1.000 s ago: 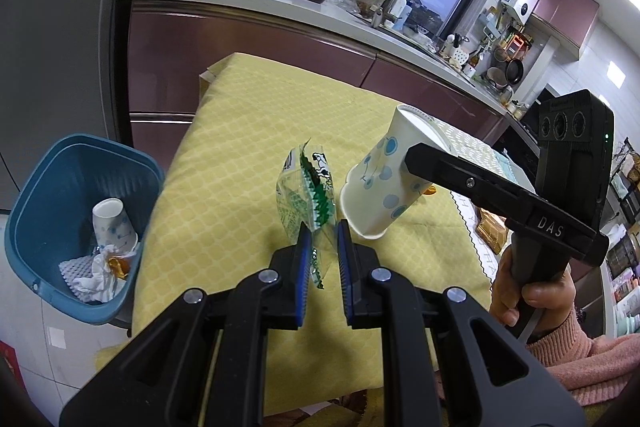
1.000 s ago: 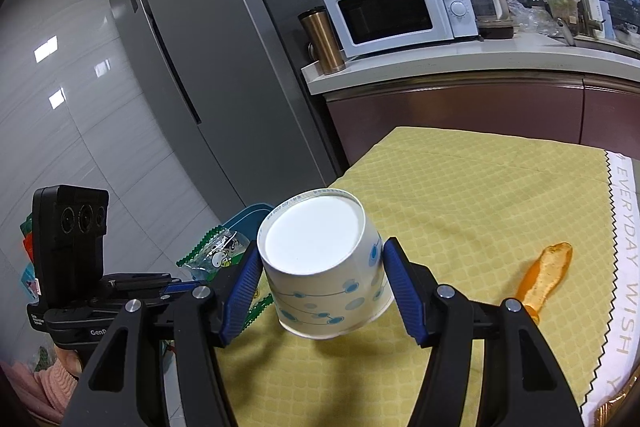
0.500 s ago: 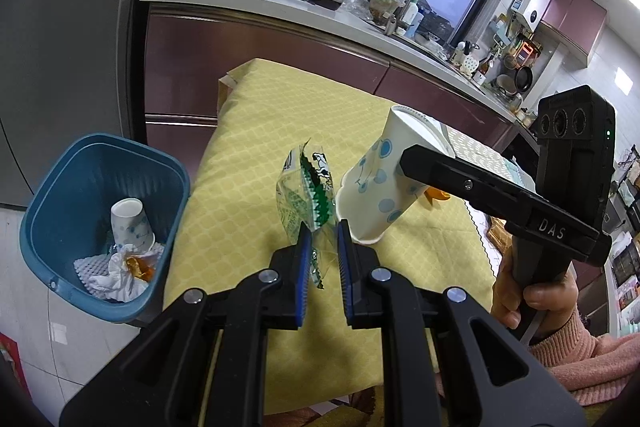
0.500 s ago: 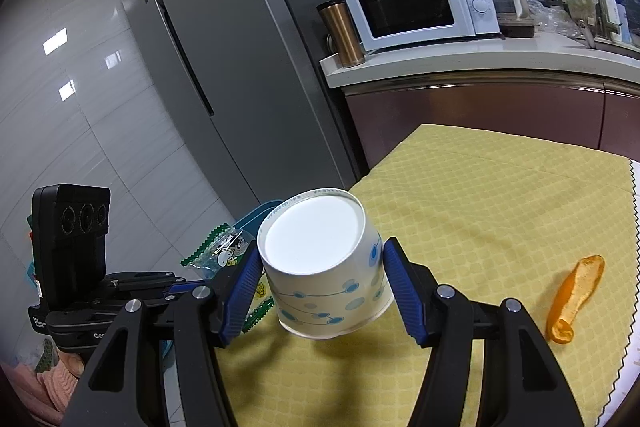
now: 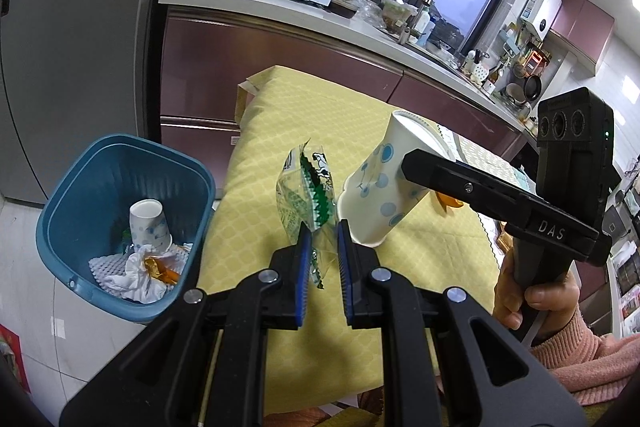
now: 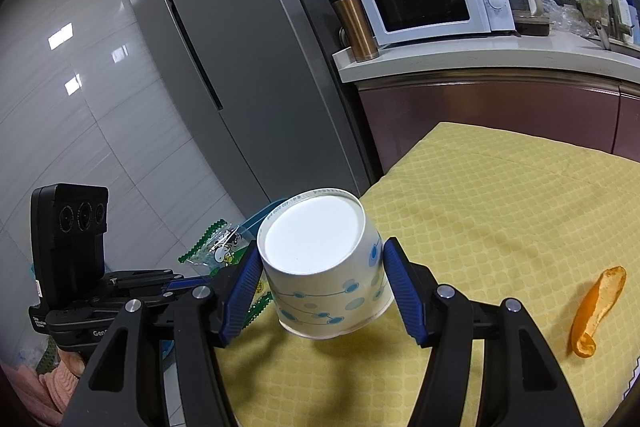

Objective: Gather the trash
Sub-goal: 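Carry the wrapper and blue-dotted cup over the blue bin with both grippers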

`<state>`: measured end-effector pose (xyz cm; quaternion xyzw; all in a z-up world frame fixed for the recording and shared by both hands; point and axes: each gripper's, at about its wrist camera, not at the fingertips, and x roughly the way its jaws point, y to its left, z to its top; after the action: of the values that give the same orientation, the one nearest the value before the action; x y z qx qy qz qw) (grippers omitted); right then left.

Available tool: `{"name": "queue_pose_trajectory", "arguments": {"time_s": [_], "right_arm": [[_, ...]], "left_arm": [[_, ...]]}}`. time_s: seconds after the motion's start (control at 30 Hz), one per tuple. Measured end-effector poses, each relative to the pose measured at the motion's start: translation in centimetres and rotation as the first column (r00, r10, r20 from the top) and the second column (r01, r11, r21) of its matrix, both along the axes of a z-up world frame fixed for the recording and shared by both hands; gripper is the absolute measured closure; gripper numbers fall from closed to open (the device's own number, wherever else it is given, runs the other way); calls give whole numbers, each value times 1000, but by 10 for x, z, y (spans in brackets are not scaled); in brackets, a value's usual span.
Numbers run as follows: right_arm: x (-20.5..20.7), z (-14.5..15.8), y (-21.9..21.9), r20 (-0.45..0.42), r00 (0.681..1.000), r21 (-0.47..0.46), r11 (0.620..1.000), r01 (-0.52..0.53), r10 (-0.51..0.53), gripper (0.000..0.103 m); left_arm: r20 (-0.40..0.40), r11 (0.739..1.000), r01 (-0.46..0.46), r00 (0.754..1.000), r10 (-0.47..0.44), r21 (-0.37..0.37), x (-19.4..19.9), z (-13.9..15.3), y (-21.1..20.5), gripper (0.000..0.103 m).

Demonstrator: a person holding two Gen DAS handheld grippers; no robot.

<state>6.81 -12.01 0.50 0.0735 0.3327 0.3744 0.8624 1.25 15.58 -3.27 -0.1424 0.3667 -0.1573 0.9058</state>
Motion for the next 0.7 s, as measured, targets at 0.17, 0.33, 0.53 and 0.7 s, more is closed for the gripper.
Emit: {"name": "queue_pose_trajectory", "arguments": {"time_s": [0.17, 0.33, 0.53, 0.7], "right_arm": [[4, 1, 9, -2, 1000, -1, 1000, -15, 15, 43], [6, 2, 18, 0, 999, -2, 999, -33, 33, 43], [7, 3, 28, -1, 999, -4, 999, -51, 51, 43], [11, 1, 35, -2, 998, -6, 998, -65, 65, 43]], "left_arm": [[4, 1000, -10, 1000, 10, -1, -2, 1, 4, 90], [9, 1000, -22, 1000, 22, 2, -3, 3, 9, 90], [10, 999, -41, 999, 41, 3, -3, 3, 17, 90], [12, 998, -58, 998, 58, 3, -3, 4, 25, 90]]}}
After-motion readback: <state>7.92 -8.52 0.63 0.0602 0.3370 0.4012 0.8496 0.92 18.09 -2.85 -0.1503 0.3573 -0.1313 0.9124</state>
